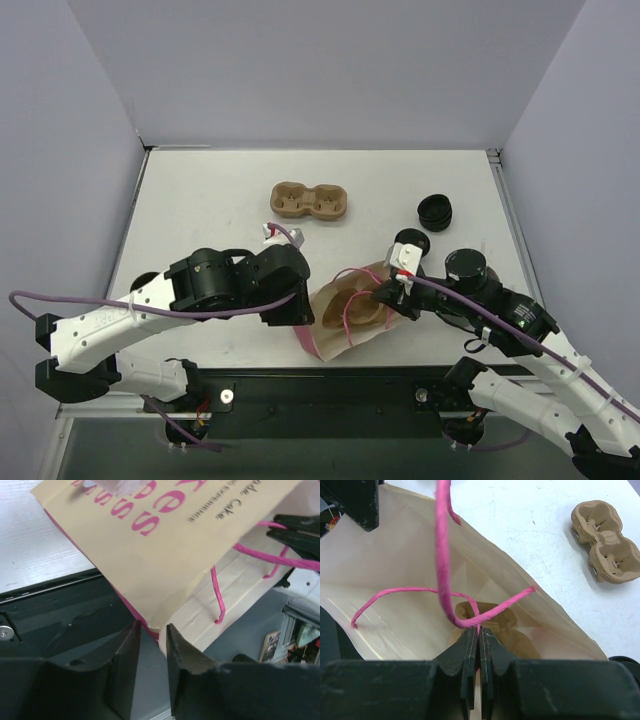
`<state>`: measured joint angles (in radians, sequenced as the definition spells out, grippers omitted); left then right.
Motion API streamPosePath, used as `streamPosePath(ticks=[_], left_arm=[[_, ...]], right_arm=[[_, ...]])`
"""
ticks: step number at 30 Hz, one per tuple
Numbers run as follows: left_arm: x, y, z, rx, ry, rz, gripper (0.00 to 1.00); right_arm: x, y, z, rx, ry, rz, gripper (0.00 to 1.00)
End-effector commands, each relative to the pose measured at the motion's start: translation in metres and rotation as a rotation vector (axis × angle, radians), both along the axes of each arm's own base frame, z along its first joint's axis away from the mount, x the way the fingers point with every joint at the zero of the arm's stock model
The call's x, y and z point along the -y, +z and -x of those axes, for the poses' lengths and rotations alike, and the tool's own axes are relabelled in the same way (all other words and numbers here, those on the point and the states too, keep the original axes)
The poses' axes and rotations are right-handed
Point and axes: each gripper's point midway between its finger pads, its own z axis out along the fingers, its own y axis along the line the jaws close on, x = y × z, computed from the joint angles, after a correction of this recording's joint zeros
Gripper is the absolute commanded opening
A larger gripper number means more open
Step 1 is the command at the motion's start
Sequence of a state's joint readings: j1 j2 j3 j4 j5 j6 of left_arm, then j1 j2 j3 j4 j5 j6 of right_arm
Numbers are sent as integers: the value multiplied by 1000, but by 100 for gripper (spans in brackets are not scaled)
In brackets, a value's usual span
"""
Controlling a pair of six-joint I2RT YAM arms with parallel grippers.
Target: Pack the takeout coffee
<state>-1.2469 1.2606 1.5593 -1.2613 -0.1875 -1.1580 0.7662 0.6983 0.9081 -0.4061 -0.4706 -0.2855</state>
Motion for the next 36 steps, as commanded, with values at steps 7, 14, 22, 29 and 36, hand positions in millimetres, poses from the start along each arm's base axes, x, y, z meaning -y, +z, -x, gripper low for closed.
streamPosePath(ticks=[7, 14, 22, 29, 36], left_arm=[[-1, 55, -81, 339, 138, 92, 0], [-25, 61, -135, 410, 179, 102, 0], [-27, 28, -138, 333, 122, 53, 0], [-33, 15, -144, 290, 127, 29, 0], [-39, 10, -150, 249, 135, 26, 0]], right_arm=[[-6, 35, 12, 130, 125, -61, 0], [-26, 77, 10, 243, 230, -128, 1], [-28, 47, 39, 102, 346, -86, 17], [-21, 24, 42, 66, 348, -1, 24], [-24, 10, 51, 10, 402, 72, 28]])
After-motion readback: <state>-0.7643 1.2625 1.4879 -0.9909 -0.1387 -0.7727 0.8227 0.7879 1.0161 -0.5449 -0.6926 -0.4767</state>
